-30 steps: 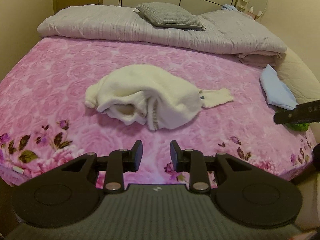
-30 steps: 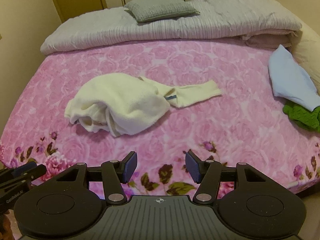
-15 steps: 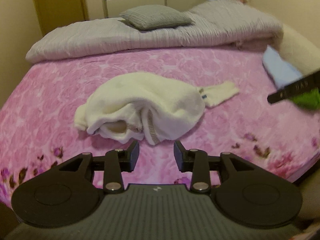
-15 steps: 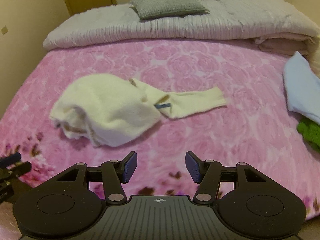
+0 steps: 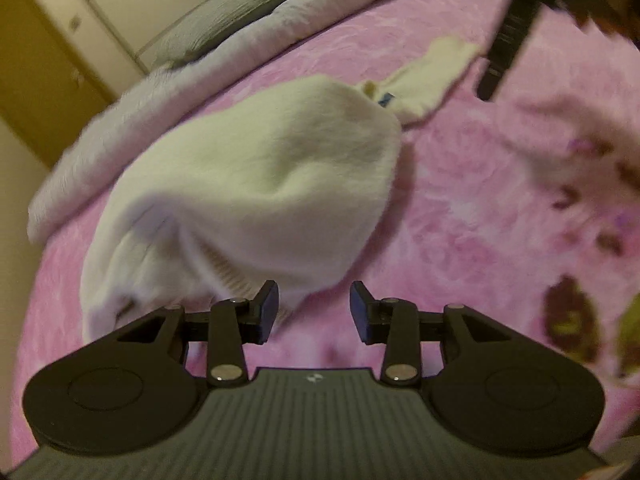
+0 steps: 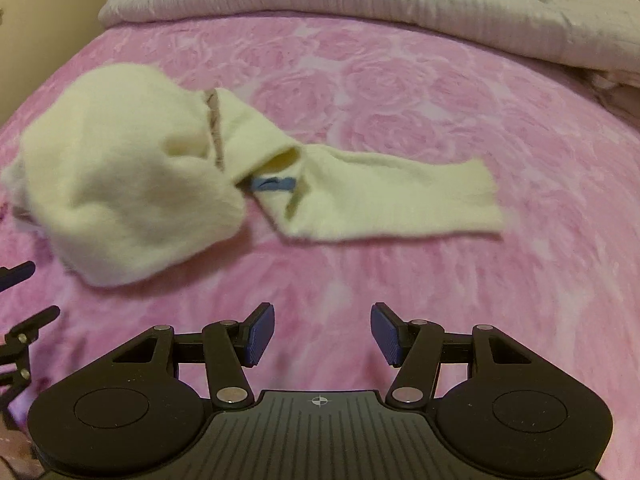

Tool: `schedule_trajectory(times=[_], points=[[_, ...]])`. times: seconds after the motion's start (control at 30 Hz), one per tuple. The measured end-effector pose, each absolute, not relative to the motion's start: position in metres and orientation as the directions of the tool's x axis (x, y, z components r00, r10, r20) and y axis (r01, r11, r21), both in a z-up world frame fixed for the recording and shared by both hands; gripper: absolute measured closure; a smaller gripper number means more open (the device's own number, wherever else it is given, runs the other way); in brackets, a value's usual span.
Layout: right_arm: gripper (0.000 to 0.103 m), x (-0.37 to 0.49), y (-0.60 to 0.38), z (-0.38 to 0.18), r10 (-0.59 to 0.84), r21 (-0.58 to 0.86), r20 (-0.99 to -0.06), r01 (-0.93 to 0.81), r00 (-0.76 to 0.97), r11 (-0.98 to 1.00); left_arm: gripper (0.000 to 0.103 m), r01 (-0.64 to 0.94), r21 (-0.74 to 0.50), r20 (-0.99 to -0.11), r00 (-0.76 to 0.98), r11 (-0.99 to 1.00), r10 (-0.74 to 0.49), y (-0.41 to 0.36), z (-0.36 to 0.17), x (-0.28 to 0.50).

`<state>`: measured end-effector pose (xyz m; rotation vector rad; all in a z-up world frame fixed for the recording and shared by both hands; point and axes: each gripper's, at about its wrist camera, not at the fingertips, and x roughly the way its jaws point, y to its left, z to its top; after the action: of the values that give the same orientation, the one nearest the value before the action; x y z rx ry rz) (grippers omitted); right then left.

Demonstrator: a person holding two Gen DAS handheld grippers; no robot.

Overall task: Fold clothes
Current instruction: 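Grasp the sweater sleeve with the right gripper while the left gripper grasps the body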

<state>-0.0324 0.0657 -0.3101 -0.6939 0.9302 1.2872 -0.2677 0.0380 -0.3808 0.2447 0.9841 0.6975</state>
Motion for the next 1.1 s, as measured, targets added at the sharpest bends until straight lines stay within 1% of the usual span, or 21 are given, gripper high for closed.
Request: schedule_trajectory(times=[0.13,0.23,0.3,0.5,0.53,0.57,0.6,0.67,0.73,0.77,0.83,0.87,0.9,0.93,0.97,1.1], points=[[0.046,-0.025,0.087,-0.327,0.512,0.055,-0.859,-0.992,0.012,0.114,0.066,-0.354,0.629,-0.605,0.336,0.692,0.722,0.040,-0.414,-0.247],[0.046,-0.021,0.097,-0.337,0.522,0.051,-0.853,-0.994,0.006,0.095,0.065,-0.294,0.697,-0.566,0.334,0.654,0.753,0.039,-0.432,-0.240],[0.046,-0.018,0.103,-0.341,0.518,0.056,-0.856,-0.994,0.003,0.098,0.067,-0.251,0.740,-0.538,0.337,0.625,0.772,0.038,-0.445,-0.235],[0.046,-0.010,0.109,-0.347,0.520,0.058,-0.854,-0.994,0.000,0.095,0.067,-0.199,0.791,-0.492,0.355,0.578,0.795,0.041,-0.455,-0.237],[0.046,-0.011,0.111,-0.348,0.519,0.052,-0.854,-0.995,0.000,0.087,0.068,-0.196,0.795,-0.486,0.358,0.573,0.797,0.044,-0.456,-0.236],[0.046,-0.012,0.112,-0.348,0.526,0.044,-0.851,-0.997,-0.001,0.069,0.084,-0.210,0.782,-0.494,0.366,0.587,0.789,0.048,-0.453,-0.238],[0.046,-0.014,0.113,-0.348,0.532,0.035,-0.846,-0.998,-0.002,0.052,0.092,-0.239,0.757,-0.507,0.372,0.608,0.778,0.053,-0.448,-0.241],[0.046,-0.017,0.115,-0.348,0.546,0.018,-0.838,-1.000,-0.005,0.017,0.092,-0.290,0.714,-0.522,0.386,0.637,0.761,0.061,-0.438,-0.249],[0.046,-0.024,0.117,-0.351,0.557,-0.015,-0.830,-1.000,0.000,-0.023,0.092,-0.313,0.726,-0.498,0.375,0.612,0.782,0.063,-0.433,-0.259],[0.046,-0.027,0.118,-0.353,0.563,-0.033,-0.827,-0.998,0.000,-0.049,0.092,-0.319,0.738,-0.482,0.368,0.594,0.795,0.062,-0.432,-0.264],[0.046,-0.034,0.121,-0.358,0.572,-0.056,-0.820,-0.994,-0.008,-0.095,0.085,-0.327,0.763,-0.447,0.355,0.557,0.821,0.059,-0.431,-0.274],[0.046,-0.038,0.124,-0.361,0.576,-0.062,-0.818,-0.991,-0.016,-0.116,0.080,-0.304,0.784,-0.433,0.356,0.541,0.828,0.056,-0.435,-0.274],[0.046,-0.041,0.126,-0.364,0.579,-0.068,-0.815,-0.988,-0.023,-0.136,0.073,-0.275,0.806,-0.419,0.360,0.524,0.834,0.052,-0.441,-0.273],[0.046,-0.043,0.130,-0.367,0.586,-0.069,-0.810,-0.987,-0.030,-0.146,0.070,-0.245,0.827,-0.405,0.365,0.506,0.839,0.048,-0.447,-0.272],[0.046,-0.045,0.133,-0.370,0.590,-0.069,-0.807,-0.985,-0.037,-0.156,0.070,-0.215,0.847,-0.391,0.369,0.487,0.843,0.044,-0.453,-0.271],[0.046,-0.052,0.145,-0.384,0.620,-0.097,-0.784,-0.981,-0.028,-0.167,0.068,-0.176,0.893,-0.329,0.374,0.415,0.867,0.049,-0.470,-0.264]])
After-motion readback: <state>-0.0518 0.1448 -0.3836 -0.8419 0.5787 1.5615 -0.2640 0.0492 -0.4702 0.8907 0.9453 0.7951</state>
